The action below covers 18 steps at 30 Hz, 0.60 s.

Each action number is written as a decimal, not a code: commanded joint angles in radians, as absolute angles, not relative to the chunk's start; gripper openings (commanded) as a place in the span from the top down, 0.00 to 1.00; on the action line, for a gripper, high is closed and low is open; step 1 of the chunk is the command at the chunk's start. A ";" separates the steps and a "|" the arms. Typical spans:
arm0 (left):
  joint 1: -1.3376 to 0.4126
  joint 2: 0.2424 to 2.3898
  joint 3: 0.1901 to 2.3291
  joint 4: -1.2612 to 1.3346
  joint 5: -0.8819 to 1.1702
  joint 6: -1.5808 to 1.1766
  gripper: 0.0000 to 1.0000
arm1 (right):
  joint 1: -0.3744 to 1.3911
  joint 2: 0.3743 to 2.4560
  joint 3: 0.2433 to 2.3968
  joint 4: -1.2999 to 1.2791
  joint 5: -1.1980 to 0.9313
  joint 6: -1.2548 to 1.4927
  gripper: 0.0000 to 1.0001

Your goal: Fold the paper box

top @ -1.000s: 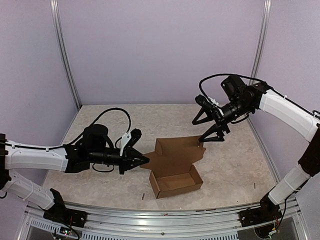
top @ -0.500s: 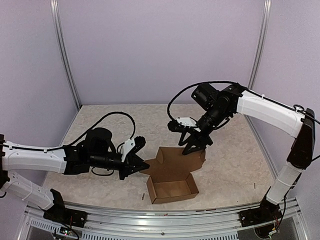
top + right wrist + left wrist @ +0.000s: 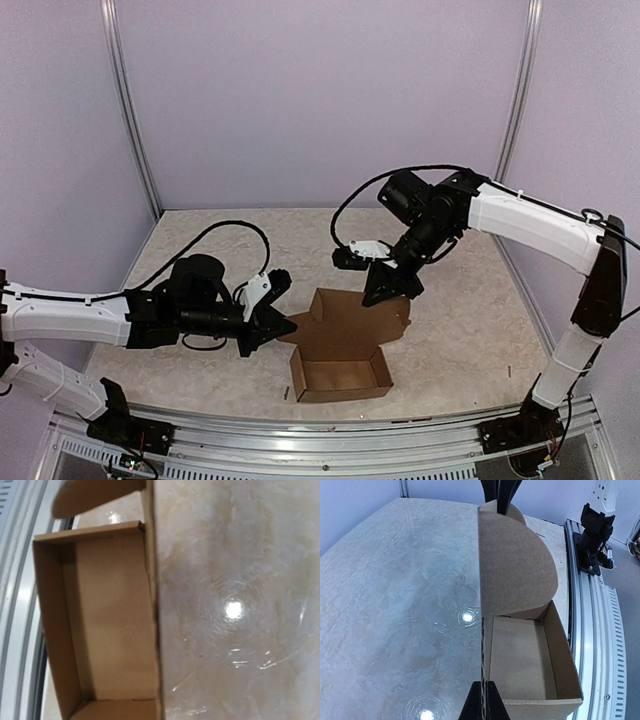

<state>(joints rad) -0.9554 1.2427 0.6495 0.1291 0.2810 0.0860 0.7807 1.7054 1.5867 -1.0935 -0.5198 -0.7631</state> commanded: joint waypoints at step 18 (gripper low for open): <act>-1.116 1.444 1.027 -0.246 -0.249 -0.227 0.66 | 0.727 1.791 1.657 -1.041 -0.448 -0.674 1.00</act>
